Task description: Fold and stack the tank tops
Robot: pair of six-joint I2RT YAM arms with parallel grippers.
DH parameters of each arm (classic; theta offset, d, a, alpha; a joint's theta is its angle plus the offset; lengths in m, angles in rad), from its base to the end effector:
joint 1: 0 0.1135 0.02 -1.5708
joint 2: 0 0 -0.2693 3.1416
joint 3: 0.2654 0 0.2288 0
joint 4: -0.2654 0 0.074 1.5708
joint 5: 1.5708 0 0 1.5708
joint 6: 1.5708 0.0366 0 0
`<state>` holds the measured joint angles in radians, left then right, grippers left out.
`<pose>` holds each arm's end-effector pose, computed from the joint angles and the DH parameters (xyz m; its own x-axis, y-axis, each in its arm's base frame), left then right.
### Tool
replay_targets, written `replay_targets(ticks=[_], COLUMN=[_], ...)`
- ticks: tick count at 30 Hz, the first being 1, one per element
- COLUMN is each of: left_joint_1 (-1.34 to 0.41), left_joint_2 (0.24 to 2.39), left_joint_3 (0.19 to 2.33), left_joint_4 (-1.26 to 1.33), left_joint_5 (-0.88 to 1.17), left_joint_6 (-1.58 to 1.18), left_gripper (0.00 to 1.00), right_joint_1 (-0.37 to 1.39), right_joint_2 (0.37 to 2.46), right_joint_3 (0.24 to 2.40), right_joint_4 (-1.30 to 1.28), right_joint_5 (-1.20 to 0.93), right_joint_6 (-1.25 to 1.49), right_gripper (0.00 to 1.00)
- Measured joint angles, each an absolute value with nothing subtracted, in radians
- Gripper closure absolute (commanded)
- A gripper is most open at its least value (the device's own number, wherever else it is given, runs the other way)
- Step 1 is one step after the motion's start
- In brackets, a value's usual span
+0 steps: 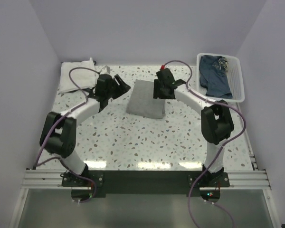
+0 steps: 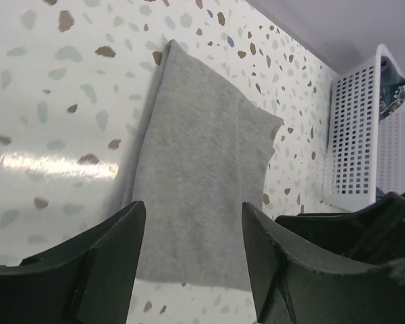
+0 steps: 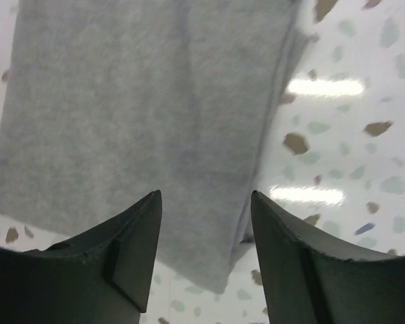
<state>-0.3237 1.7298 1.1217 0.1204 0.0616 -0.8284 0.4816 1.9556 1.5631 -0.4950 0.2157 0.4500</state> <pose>0.3555 -0.1217 0.2507 -0.5723 -0.5837 -0.5760 -0.0779 0.7379 -0.6704 0.3735 0.1864 0.2490 -0.7636 0.0803 -0.6407 -0.0006 0.9921 0.1252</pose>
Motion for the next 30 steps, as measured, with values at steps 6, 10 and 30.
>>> replay_targets(ticks=[6,10,30], left_joint_1=[-0.358,-0.436,-0.457], left_joint_2=[1.401,1.405,1.514], left_joint_3=[0.712,0.572,0.574], left_joint_4=[0.165,0.212,0.241], left_joint_5=[0.019,0.030,-0.042], left_joint_6=[-1.004,-1.122,-1.254], left_gripper=[0.21,0.19,0.23], right_joint_1=[0.616,0.610,0.812], right_joint_2=[1.953,1.957,1.891], right_joint_3=[1.433,1.340,1.077], right_joint_4=[-0.467,-0.448,-0.017], right_joint_5=[0.231,0.246,-0.076], right_joint_6=[0.451,0.456,0.859], right_gripper=[0.66,0.71,0.77])
